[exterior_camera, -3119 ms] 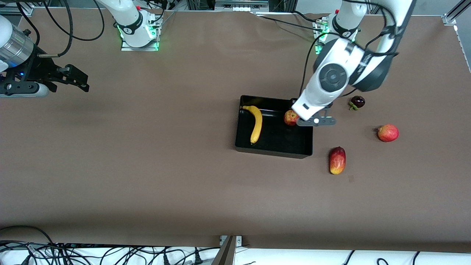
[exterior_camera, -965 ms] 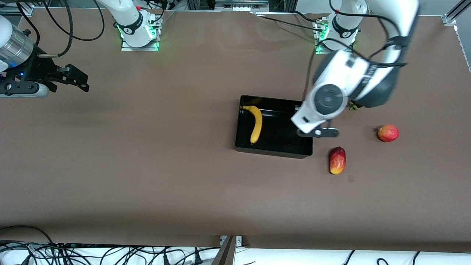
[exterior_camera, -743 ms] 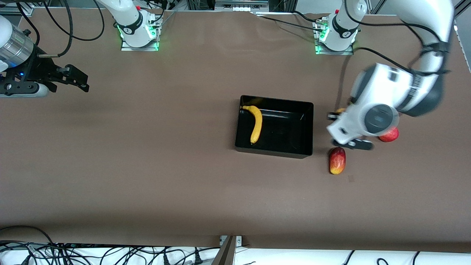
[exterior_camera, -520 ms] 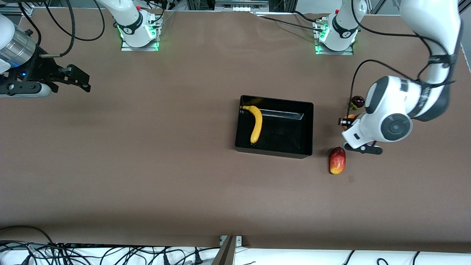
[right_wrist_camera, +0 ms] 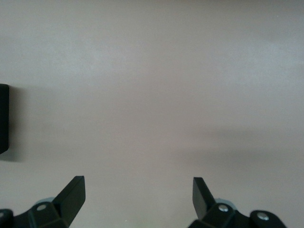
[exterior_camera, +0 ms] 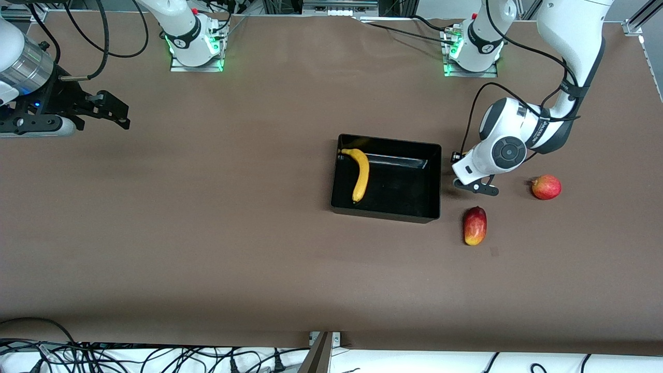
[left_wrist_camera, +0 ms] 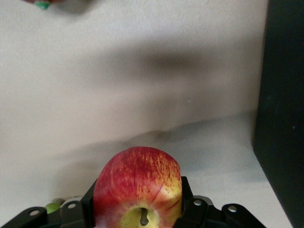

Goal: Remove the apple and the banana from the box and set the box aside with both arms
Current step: 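Lower the apple beside the dark plum and open the left gripper, then move the left gripper over the banana while the right gripper extends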

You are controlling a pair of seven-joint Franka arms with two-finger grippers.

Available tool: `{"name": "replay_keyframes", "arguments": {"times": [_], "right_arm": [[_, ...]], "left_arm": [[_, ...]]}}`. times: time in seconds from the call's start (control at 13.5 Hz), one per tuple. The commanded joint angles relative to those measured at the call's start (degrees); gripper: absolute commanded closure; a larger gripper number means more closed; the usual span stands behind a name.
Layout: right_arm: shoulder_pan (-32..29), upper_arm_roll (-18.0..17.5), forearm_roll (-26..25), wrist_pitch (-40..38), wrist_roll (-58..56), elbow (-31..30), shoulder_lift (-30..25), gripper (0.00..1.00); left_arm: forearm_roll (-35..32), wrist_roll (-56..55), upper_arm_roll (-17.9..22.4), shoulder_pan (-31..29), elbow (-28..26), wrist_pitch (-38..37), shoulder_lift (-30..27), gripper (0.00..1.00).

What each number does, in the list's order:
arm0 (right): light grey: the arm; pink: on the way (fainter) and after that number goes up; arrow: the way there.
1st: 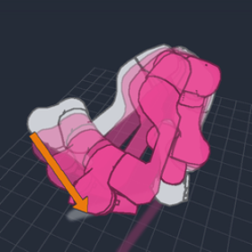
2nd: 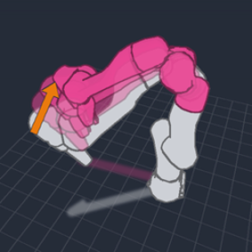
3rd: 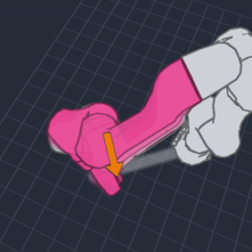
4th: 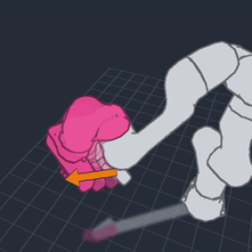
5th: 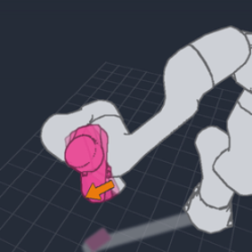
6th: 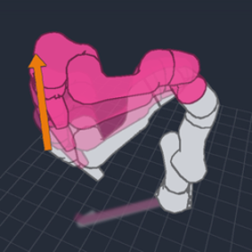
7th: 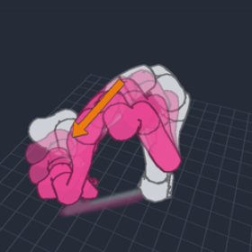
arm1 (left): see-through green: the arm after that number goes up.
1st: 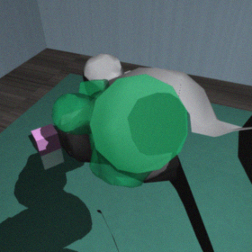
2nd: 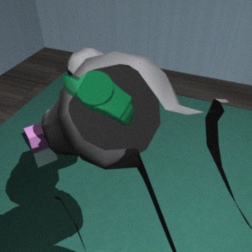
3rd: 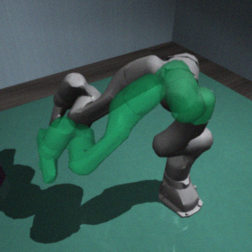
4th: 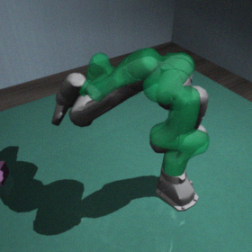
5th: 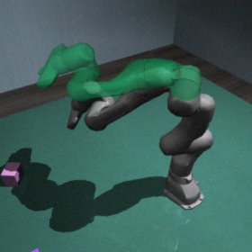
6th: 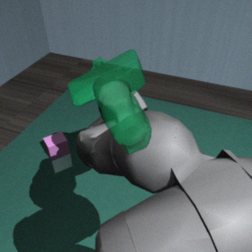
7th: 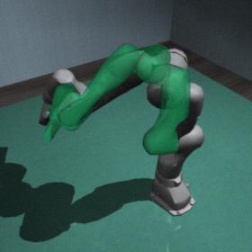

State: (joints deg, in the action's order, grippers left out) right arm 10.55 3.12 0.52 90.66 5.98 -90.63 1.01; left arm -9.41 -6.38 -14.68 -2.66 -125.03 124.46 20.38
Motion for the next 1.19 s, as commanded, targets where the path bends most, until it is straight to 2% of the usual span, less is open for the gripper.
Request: {"name": "replay_keyframes", "arguments": {"times": [0.0,0.07,0.15,0.22,0.37,0.52,0.59,0.74,0.89,0.97,1.11], "right_arm": [[-0.53,0.05,0.01,-1.89,-0.09,0.72,0.39,0.0],[-0.53,0.13,0.01,-1.81,-0.09,0.8,0.48,0.0],[-0.53,0.13,0.1,-1.37,-0.18,0.8,0.48,0.0],[-0.35,0.05,0.18,-1.37,-0.09,0.8,0.48,0.0],[-0.26,-0.04,0.18,-1.45,0.0,0.8,0.48,0.0],[-0.26,0.05,0.18,-1.19,0.0,0.8,0.57,0.0],[-0.26,0.05,0.18,-1.1,0.0,0.8,0.48,0.0],[-0.09,-0.04,0.1,-0.75,-0.09,0.8,0.48,0.0],[-0.09,-0.04,0.18,-0.14,-0.09,0.8,0.57,0.0],[-0.09,-0.13,0.27,0.47,-0.01,0.8,0.57,0.0],[-0.09,-0.13,0.27,1.97,-0.62,0.89,1.27,0.0]], "left_arm": [[-1.05,0.14,0.0,-0.85,-2.76,0.52,-2.37,0.74],[-1.05,0.14,0.0,-0.94,-2.76,0.78,-2.19,0.61],[-1.05,-0.04,0.0,-1.03,-2.76,1.65,-1.76,0.24],[-1.05,-0.39,0.17,-1.55,-2.59,1.92,-0.19,0.0],[-1.05,0.13,0.0,-3.22,-2.06,1.14,-0.95,0.0],[-1.05,0.14,-0.17,-3.23,-0.32,-2.36,-4.11,0.0],[-1.05,0.14,-0.44,-3.14,2.74,-6.12,-5.52,0.0],[-0.27,-0.04,-1.14,-2.61,12.39,-15.17,-5.71,0.0],[0.61,-0.74,-3.76,-1.04,21.1,-19.68,-5.27,0.0],[1.84,-1.44,-5.09,-0.77,24.1,-19.96,-4.48,0.0],[3.86,-5.38,-6.06,0.02,25.27,-20.13,-3.95,0.0]]}}
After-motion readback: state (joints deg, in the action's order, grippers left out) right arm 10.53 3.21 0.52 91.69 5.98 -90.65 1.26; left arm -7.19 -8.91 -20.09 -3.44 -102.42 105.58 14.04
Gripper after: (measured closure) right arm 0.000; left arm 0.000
